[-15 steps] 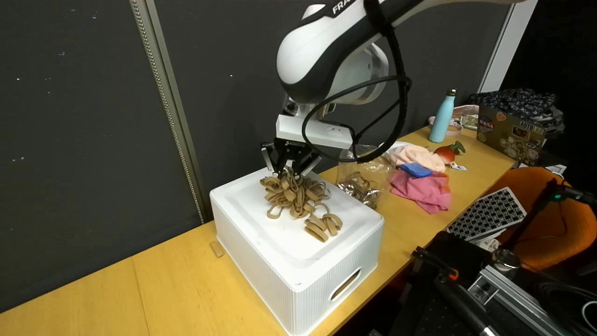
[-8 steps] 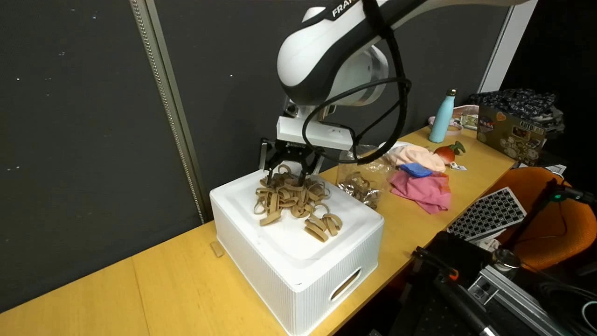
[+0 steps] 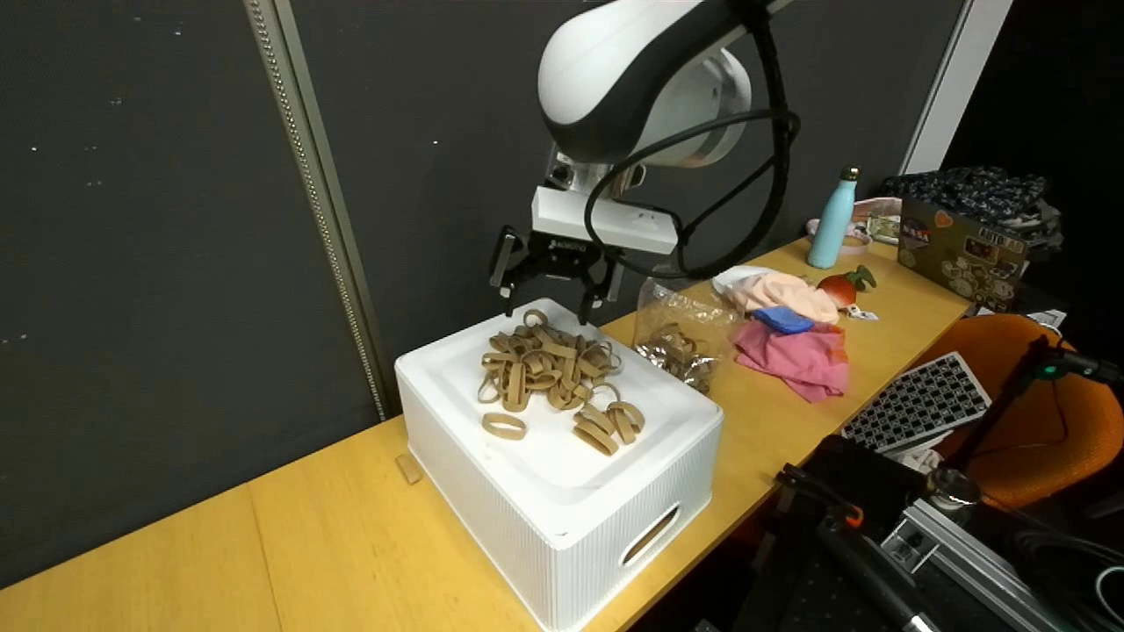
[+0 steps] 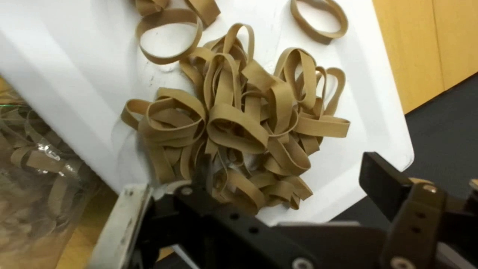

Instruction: Remove some rubber bands from the plastic and put them on top of the white storage container.

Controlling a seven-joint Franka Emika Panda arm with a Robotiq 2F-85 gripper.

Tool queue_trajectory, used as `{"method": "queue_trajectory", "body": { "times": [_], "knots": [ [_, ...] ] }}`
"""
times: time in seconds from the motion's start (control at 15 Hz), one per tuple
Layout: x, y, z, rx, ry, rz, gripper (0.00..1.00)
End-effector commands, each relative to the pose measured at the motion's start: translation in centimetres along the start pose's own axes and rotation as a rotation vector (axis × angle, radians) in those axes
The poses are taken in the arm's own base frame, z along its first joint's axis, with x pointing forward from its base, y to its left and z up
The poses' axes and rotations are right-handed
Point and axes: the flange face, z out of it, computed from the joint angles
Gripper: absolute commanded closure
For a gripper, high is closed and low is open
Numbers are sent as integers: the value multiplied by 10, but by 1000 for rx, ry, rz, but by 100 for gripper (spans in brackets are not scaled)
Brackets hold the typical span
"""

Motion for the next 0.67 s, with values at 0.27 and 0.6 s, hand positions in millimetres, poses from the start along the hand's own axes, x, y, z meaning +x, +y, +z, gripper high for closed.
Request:
{"method": "queue_trajectory", "body": {
  "times": [0.27,0.6],
  "knots": [
    [-12,21,-60,-112,19,54,0],
    [-27,37,-71,-139,-30,68,0]
  ]
}}
